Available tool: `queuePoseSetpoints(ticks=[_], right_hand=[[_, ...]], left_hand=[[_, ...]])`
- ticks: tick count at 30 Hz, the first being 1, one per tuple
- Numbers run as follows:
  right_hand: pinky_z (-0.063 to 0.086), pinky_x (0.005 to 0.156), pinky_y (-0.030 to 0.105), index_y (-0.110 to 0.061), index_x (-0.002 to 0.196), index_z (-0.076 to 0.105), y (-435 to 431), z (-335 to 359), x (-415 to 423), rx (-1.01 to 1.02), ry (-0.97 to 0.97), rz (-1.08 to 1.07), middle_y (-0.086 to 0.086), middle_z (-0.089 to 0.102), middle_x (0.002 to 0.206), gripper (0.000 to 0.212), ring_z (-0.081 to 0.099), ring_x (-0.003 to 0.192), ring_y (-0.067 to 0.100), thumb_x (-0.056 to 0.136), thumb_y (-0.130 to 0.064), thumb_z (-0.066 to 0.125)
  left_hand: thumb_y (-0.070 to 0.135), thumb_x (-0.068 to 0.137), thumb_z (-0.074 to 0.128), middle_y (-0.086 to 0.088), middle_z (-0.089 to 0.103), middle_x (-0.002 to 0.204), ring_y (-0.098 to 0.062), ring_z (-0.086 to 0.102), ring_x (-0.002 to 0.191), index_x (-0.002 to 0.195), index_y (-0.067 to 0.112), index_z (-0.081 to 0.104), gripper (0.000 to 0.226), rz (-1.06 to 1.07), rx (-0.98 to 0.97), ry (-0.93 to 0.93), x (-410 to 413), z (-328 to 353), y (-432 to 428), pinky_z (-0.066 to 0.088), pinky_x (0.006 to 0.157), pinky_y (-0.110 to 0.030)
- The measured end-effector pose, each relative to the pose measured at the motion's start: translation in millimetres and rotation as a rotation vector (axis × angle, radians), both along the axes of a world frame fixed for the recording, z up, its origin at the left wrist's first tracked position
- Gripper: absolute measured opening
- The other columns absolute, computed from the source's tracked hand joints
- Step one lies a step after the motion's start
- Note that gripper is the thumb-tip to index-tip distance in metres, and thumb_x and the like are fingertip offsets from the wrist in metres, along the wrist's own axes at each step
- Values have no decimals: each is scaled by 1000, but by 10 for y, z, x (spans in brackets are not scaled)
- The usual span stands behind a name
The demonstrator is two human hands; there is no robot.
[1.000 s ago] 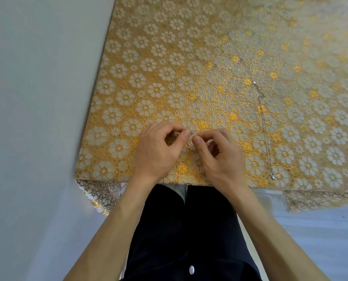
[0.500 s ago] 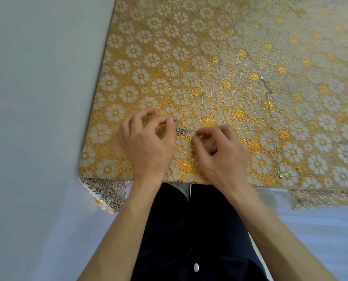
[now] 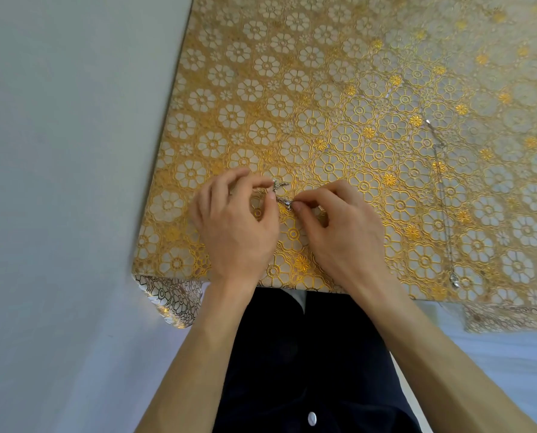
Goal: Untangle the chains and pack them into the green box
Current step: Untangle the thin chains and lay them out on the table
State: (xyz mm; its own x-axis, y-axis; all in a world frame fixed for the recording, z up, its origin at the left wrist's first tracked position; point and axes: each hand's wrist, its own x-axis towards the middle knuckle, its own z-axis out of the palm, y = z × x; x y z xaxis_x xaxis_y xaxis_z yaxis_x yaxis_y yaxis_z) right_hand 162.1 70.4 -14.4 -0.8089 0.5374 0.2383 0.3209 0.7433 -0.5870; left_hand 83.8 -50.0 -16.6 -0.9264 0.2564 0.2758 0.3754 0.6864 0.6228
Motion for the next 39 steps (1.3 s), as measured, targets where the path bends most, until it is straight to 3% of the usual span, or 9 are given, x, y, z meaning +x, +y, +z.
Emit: queuePoseSetpoints(ticks=[4,11,18,21,27,31,34,39], right_hand=[[40,66,21,-28,95,75,26,-9,49,-111,43,18,-11,61,93,11,48,65,-1,92,-36,69],[37,68,6,-18,91,73,44,22,185,-189,85,52,-10,56,87,4,52,68,-7,91,-22,72],[49,69,37,-16,94,69,28,-54,206,-129,109,116,-13,53,93,12,51,73,6,94,-27,63],[50,69,41,-16,93,68,22,-54,215,-125,116,120,-13,53,93,12,52,74,8,93,-27,62],[48,65,25,-15,91,67,7,-38,214,-166,135,46,-11,54,93,13,52,68,4,93,-26,60],[43,67,18,-22,101,73,9,-42,171,-140,118,7,-10,56,94,11,48,66,-1,94,-28,67],[41,67,21,-25,105,76,12,-65,142,-88,103,31,-7,59,94,15,44,65,1,92,-30,71],[42,67,24,-24,97,76,16,-80,141,-68,111,32,-6,61,93,8,46,65,4,91,-29,73]], left_hand=[[35,86,71,3,64,122,-24,54,122,100,29,77,17,-202,-30,39,22,22,-109,42,103,-48],[41,88,74,2,64,127,-27,57,121,107,33,78,20,-365,-107,106,33,2,-148,46,98,-45],[37,89,74,2,67,118,-25,60,113,93,26,79,12,-362,-35,118,73,-9,-175,49,94,-44],[38,89,74,2,68,116,-26,62,110,92,25,79,14,-359,-32,138,85,-16,-179,49,92,-44],[34,89,77,1,69,113,-26,63,104,94,23,80,13,-315,15,122,93,-24,-191,51,86,-44],[30,90,74,2,66,116,-23,61,108,95,23,79,10,-339,63,44,86,7,-216,50,89,-44],[26,85,72,3,65,118,-20,59,111,89,23,77,7,-360,72,-3,86,40,-233,48,92,-44],[28,86,66,3,65,116,-19,59,111,87,21,75,11,-330,57,-27,101,63,-223,45,96,-39]])
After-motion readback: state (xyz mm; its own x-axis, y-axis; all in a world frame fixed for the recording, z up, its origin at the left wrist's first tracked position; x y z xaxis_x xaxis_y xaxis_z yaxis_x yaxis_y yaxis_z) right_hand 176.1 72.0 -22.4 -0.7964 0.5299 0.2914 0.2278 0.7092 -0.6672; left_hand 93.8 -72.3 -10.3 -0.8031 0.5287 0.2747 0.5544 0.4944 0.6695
